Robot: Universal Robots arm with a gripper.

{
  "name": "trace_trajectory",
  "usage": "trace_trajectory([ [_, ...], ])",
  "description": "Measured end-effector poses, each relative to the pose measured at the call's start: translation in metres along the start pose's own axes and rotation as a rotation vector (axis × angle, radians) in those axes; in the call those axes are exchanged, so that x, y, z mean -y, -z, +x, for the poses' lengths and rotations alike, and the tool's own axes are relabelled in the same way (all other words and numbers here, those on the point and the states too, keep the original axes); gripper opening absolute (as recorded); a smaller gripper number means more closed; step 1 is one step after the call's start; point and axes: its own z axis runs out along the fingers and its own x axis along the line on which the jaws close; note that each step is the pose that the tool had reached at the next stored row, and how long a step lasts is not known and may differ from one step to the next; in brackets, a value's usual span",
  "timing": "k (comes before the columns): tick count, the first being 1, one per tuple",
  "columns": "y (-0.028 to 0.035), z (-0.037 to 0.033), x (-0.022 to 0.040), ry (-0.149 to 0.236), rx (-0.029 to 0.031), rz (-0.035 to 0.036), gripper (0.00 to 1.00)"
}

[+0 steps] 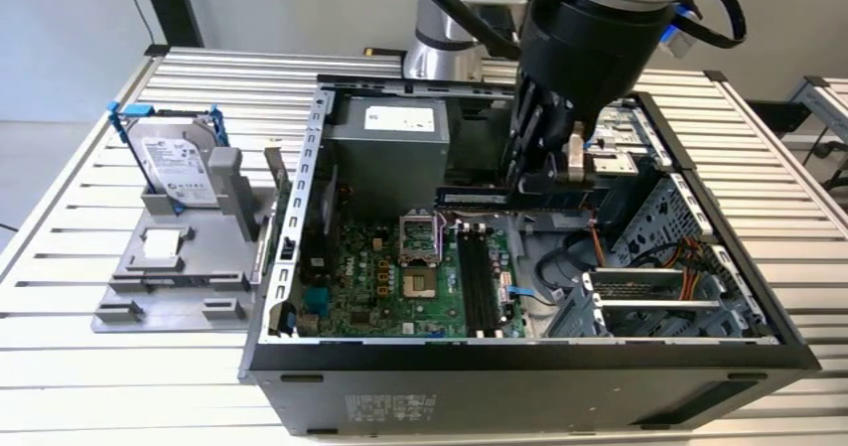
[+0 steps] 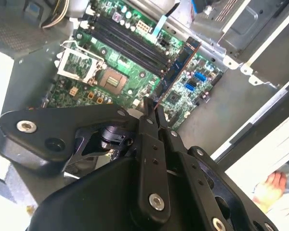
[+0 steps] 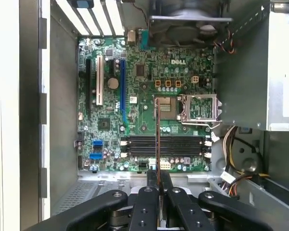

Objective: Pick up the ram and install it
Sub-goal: 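Pick up the ram and move it above insertion slot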

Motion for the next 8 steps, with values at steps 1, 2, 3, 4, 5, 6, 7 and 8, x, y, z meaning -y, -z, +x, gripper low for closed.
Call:
trace_trajectory([
  [1,0.0001,-0.0005,0.002,-0.003,-0.0003,0.0001,0.0],
  [2,0.0001,-0.0009,0.004,-0.007,-0.0006,0.0002,0.0],
  [3,0.0002,-0.0014,0.0059,-0.01,-0.001,0.0002,0.0],
  [4,0.0002,-0.0018,0.0076,-0.014,-0.0014,0.0003,0.0],
  [5,0.0003,-0.0023,0.0095,-0.017,-0.0019,0.0004,0.0],
  [6,0.0004,-0.0026,0.0114,-0.021,-0.0024,0.0005,0.0],
  [7,0.0004,-0.0029,0.0127,-0.024,-0.003,0.0006,0.0],
  [8,0.0004,-0.0029,0.0132,-0.025,-0.0035,0.0006,0.0],
])
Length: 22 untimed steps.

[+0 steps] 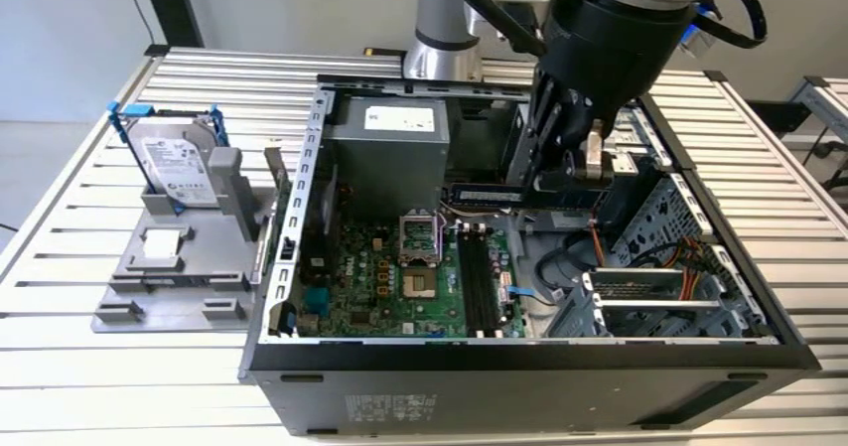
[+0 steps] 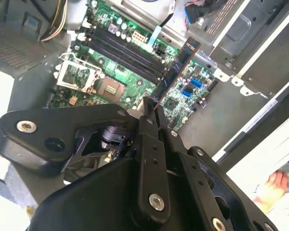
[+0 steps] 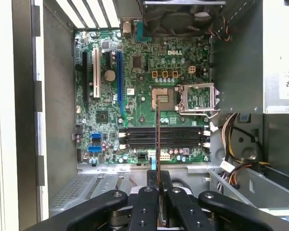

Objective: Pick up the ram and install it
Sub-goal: 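Pick up the ram and move it above insertion slot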

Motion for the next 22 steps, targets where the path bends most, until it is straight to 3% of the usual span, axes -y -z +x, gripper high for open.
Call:
trace_trajectory([
  [7,0.0,-0.0026,0.0,-0.003,-0.0001,0.0001,0.0],
  [18,-0.0007,-0.0388,-0.0018,-0.003,0.0,0.0001,0.0],
  [22,-0.0008,-0.0457,-0.0019,-0.003,0.0001,-0.0007,0.0],
])
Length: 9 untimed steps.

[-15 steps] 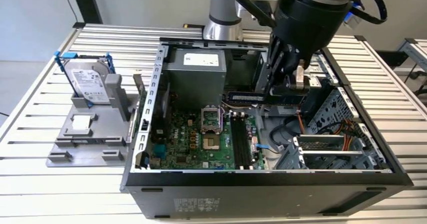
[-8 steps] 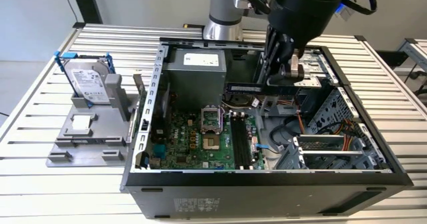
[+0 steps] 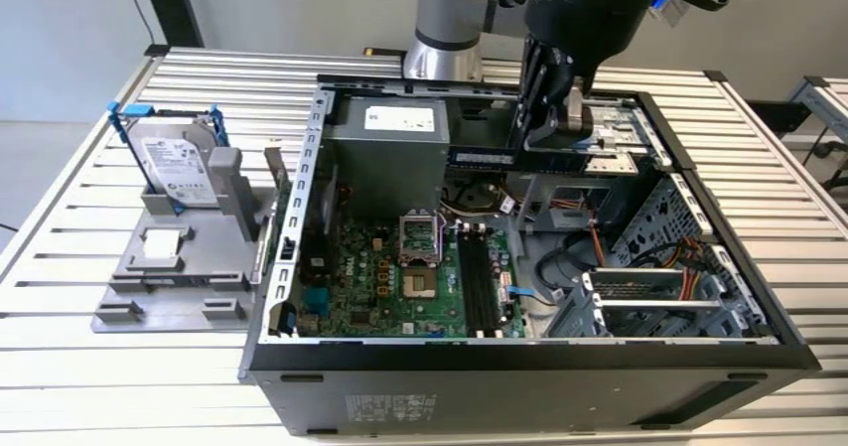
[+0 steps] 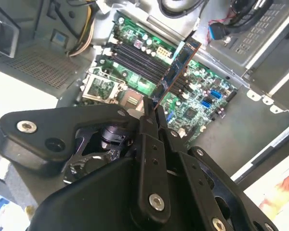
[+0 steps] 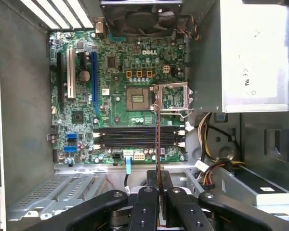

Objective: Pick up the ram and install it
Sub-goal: 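Pick up the ram and move it above insertion slot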

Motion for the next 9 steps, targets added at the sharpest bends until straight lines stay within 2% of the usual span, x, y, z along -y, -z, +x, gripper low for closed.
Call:
trace_trajectory([
  [2,0.0,0.0,0.0001,0.0,0.0037,-0.0018,0.0],
  [3,0.0,-0.0001,0.0004,0.002,0.0115,-0.0042,0.0],
  [4,0.0001,-0.0002,0.0007,0.003,0.0135,-0.0043,0.0],
  [9,0.0,-0.0002,0.0009,0.004,0.0173,-0.0044,0.0],
])
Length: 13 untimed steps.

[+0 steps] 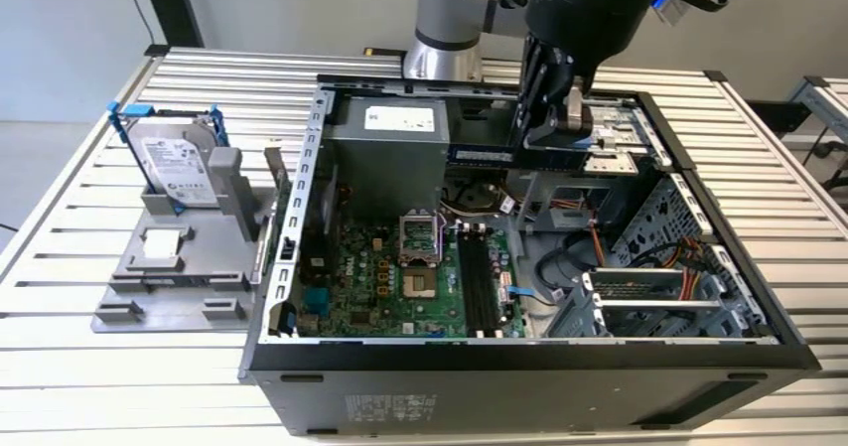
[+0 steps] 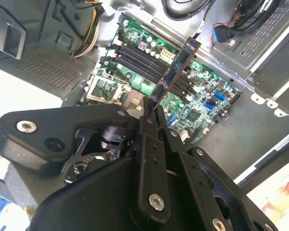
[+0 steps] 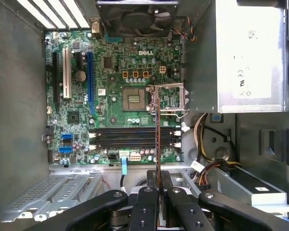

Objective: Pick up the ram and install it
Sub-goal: 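Pick up the ram and move it above insertion slot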

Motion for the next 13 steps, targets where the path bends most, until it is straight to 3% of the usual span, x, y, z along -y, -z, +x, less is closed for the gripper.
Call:
trace_trajectory([
  [13,0.0,0.0,0.0,0.0,0.0009,-0.0001,0.0],
])
